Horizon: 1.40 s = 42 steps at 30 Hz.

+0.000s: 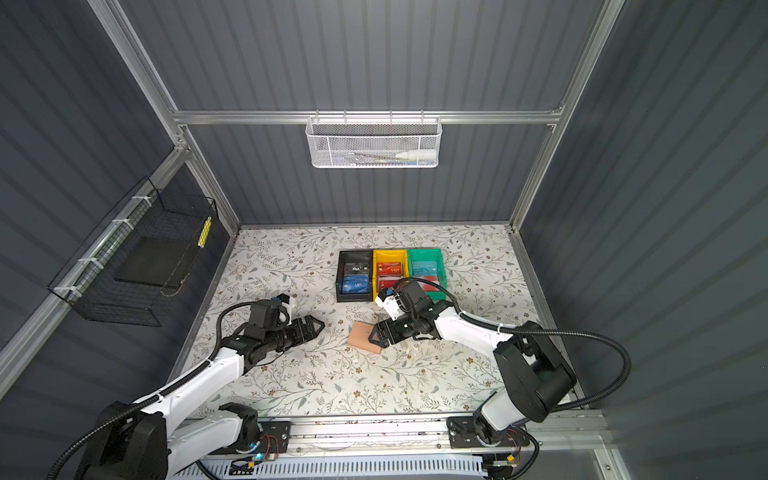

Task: Take the credit cards out of the card holder
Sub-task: Open the card holder at the center of the table.

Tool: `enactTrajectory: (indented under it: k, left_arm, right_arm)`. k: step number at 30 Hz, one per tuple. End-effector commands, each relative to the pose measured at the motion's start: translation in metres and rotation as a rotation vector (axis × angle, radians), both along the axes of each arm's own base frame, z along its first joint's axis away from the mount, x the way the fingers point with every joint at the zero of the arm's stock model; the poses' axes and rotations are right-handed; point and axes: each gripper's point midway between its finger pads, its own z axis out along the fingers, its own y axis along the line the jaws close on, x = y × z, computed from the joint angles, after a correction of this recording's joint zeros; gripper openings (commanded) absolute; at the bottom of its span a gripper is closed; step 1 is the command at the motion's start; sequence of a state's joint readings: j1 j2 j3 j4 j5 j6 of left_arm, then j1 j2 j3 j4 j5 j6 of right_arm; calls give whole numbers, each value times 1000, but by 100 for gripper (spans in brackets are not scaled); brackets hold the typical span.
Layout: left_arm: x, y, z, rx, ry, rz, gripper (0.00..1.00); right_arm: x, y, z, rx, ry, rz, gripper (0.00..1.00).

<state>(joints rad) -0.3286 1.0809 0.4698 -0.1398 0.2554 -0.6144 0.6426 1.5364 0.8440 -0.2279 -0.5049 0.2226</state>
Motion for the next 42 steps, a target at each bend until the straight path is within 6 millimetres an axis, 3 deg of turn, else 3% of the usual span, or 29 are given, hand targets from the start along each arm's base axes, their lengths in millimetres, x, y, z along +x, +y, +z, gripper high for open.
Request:
enactTrajectory:
  k: [1,7,17,25,37,42]
  left_arm:
    - [-6,-2,3,1,34,-12,91]
    - [-7,-4,-4,9,102,-13,93]
    - [-9,-4,-6,1,131,-5,94]
    - [-9,-6,-8,0,150,-12,94]
    - [-10,3,-10,54,175,14,94]
    - [-7,10,5,61,125,62,94]
  right_arm:
    - [-2,9,1,18,35,25,83]
    - [-2,10,-4,5,37,29,82]
    - [4,-5,-14,-82,-2,-16,85]
    - [3,11,-18,-31,46,25,86]
    - [-2,31,2,86,58,86,86]
    - [-9,41,15,153,73,127,86]
